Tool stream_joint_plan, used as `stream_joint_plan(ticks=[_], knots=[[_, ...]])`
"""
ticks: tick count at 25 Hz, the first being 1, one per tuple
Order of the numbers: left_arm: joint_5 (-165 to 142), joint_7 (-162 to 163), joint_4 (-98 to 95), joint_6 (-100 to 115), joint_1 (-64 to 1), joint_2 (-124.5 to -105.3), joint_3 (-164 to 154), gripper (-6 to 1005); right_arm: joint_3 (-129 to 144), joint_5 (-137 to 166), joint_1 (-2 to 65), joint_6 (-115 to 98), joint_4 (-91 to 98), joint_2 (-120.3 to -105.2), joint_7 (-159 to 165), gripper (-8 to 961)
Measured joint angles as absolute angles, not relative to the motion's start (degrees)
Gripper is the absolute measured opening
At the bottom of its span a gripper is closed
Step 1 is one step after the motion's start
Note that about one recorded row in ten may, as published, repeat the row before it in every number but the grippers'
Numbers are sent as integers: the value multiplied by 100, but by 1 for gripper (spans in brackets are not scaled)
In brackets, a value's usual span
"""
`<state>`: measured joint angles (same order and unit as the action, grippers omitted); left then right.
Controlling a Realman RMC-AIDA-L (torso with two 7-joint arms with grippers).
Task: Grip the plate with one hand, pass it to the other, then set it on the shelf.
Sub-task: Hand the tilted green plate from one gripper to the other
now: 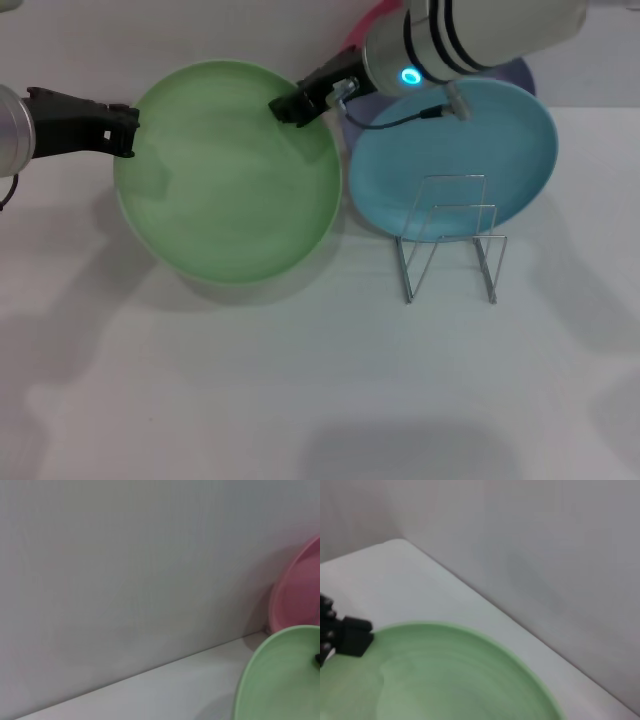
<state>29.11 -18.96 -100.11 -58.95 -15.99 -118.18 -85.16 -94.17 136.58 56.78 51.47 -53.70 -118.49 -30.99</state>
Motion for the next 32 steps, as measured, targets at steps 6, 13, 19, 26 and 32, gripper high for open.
stream_joint_plan(ticks=[6,13,19,26,32], knots=[[3144,-2029,-10009,-5892,-1591,-11801,-8459,30,-9015,13666,5651,4852,-5335,-11869,-3176,253],[3622,-2366,-10049,-6087,-1566,-11817,-8368,57,-9009,13661,5533,4745,-5467,-11876,-3204,146],[3685,-2449,-10152,-6096,-1539,-11820,-8402,140,-8942,13672,5371,4789,-5705,-11875,-3151,134],[3663,-2921,-10464,-5074,-1070,-11833,-8510,380,-8945,13717,4984,4790,-6244,-11873,-3062,79],[3686,-3214,-10211,-1884,-122,-11838,-9166,718,-9054,13772,4544,4761,-6942,-11874,-3032,34]])
